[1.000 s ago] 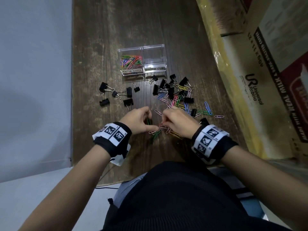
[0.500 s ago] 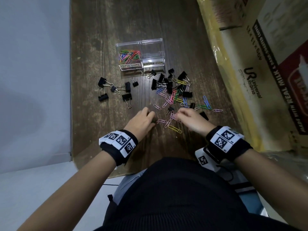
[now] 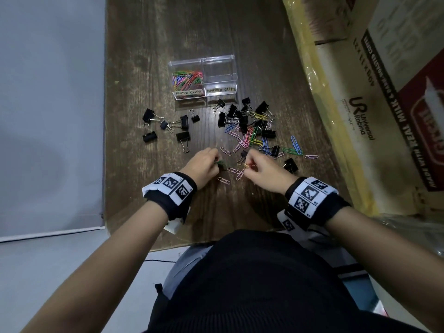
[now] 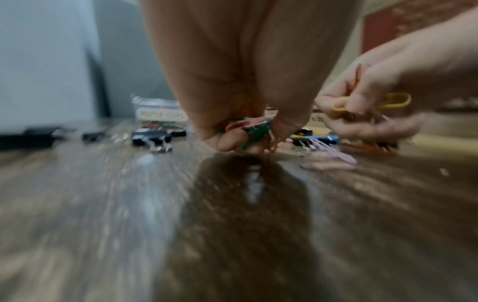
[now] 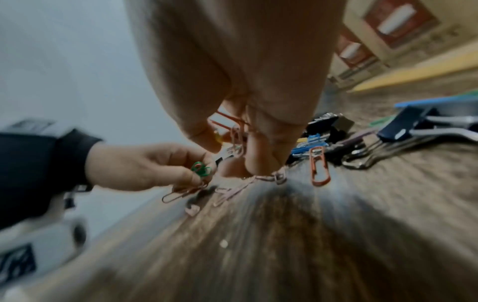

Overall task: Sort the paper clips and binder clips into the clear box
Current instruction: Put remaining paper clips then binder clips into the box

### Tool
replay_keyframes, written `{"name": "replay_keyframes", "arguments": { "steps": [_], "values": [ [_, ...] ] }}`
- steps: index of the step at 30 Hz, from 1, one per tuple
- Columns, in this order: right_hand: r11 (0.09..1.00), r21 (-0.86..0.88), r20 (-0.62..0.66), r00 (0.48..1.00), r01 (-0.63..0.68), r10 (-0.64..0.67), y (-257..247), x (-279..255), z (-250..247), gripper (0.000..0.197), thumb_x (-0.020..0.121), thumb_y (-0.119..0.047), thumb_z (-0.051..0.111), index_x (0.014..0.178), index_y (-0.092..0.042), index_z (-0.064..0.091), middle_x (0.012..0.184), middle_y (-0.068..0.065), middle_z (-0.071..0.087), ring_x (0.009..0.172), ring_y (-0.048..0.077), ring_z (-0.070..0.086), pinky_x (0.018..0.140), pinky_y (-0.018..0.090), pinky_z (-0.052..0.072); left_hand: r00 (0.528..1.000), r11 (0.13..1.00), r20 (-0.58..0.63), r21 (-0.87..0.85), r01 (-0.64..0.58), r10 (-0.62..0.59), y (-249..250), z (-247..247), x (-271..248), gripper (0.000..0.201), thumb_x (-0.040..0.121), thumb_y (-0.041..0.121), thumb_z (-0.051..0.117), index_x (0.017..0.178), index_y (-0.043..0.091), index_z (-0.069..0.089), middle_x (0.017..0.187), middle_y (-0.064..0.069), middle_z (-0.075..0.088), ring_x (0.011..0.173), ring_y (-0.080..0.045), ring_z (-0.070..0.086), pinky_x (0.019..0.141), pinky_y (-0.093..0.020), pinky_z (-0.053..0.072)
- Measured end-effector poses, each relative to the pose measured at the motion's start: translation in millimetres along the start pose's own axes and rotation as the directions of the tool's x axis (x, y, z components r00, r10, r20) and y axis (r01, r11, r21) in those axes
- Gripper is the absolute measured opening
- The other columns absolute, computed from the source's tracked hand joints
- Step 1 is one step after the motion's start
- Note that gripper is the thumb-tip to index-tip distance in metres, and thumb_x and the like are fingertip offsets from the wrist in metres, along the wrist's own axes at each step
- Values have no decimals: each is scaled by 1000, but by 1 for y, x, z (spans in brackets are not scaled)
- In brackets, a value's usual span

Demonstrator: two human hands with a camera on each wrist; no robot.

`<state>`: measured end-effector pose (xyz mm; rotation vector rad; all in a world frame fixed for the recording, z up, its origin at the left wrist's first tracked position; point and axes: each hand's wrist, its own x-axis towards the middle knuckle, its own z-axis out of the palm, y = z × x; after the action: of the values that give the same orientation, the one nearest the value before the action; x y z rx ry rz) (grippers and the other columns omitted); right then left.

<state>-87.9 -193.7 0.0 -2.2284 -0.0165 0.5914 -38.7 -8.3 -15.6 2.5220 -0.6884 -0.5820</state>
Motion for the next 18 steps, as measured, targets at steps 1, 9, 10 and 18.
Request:
{"name": "replay_keyframes", "arguments": {
  "steps": [1,9,10,18],
  "values": [
    [999,32,-4,1000,0,0,0,2,-2,7,88,-9,47,87,-14,42,75,4,51,59,18,46,58,29,36,999,995,-16,-88,49,-51,-2,-2,-1,16,86,3,46,101,-1,52,96,-16,56,89,-28,52,79,-31,37],
    [877,-480,-57,998,7,-39,-14,19,13,35,85,-45,60,103,-16,55,86,1,64,81,22,61,74,32,45,946,751,-14,-611,248,-324,-19,-26,11,33,91,-4,31,77,24,42,69,2,47,60,-11,43,52,-16,38],
    [876,-482,-33,999,1,-19,-16,22,14,32,85,-42,62,101,-15,58,87,1,64,84,23,62,77,34,46,935,725,-11,-634,269,-356,-19,-32,15,33,90,-2,30,76,25,44,68,2,44,58,-11,40,50,-20,35],
    [896,-441,79,997,52,-19,-33,37,-1,15,93,-25,49,87,-11,47,73,-2,49,73,23,53,60,33,41,879,799,-227,-553,237,-418,-23,-112,76,28,96,21,33,74,17,49,91,-2,52,81,-18,51,69,-28,36]
  ]
}}
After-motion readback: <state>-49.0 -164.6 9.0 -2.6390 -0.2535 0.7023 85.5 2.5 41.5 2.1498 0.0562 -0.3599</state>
